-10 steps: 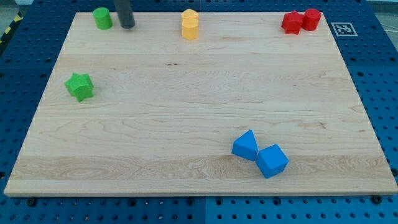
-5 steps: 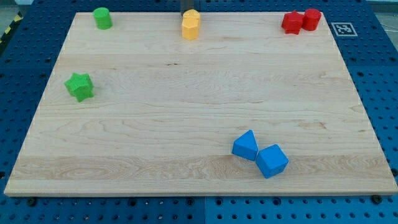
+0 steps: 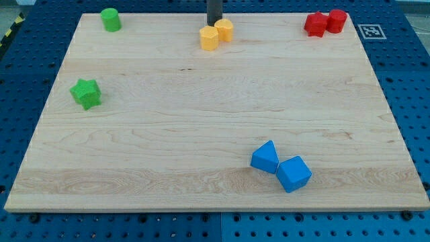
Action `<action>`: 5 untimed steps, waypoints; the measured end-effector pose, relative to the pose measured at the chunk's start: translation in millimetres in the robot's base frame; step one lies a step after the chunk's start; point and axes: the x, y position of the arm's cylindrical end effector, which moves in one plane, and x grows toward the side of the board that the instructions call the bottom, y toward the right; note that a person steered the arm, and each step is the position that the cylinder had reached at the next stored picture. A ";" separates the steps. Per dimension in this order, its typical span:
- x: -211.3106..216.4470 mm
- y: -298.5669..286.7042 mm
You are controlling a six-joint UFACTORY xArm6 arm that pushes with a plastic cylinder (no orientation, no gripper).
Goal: Keep yellow blocks in a horizontal line towards center of the board
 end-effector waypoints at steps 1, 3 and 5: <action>25.8 15.7; 24.7 18.0; 44.4 -20.0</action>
